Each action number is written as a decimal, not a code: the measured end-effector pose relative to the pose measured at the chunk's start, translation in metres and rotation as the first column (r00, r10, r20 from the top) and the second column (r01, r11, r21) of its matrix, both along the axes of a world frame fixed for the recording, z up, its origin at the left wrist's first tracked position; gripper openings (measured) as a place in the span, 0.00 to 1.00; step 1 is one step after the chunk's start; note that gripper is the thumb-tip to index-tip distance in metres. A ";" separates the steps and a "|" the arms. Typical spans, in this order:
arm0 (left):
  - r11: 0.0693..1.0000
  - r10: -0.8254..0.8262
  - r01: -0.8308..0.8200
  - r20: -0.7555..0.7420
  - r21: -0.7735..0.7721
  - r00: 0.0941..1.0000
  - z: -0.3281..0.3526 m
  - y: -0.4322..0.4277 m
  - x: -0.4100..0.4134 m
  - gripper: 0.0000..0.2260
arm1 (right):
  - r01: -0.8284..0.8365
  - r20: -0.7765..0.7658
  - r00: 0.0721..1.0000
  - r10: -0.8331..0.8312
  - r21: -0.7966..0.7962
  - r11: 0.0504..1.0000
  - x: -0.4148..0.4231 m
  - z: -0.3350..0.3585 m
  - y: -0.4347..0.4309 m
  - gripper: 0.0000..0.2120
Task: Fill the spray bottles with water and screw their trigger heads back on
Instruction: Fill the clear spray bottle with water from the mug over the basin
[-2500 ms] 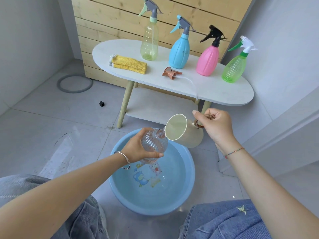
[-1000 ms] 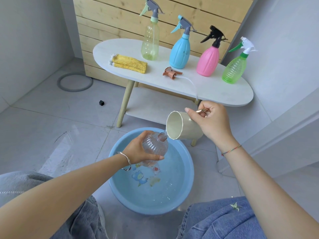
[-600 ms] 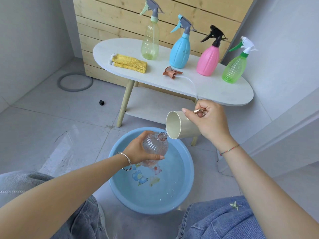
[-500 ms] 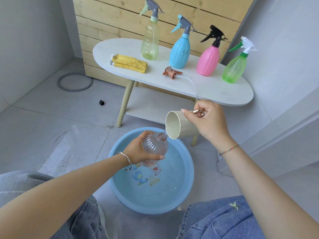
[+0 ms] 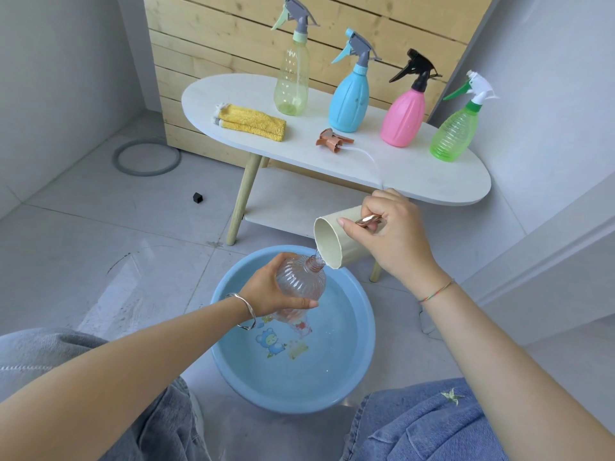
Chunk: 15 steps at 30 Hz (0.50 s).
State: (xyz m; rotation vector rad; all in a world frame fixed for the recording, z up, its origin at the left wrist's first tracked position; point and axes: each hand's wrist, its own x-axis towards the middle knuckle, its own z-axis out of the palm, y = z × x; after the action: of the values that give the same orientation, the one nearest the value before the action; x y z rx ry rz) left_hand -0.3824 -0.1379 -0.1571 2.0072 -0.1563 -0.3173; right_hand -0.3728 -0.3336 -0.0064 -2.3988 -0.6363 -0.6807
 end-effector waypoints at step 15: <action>1.000 0.014 -0.014 -0.017 0.002 1.000 0.001 0.000 -0.001 0.40 | -0.085 0.066 0.993 0.093 -0.125 0.989 0.000 -0.004 0.008 0.19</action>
State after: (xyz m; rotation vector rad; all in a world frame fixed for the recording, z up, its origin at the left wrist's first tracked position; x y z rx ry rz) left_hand -0.3831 -0.1377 -0.1563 2.0059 -0.1312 -0.3261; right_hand -0.3732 -0.3259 -0.0106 -2.4493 -0.8321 -0.7108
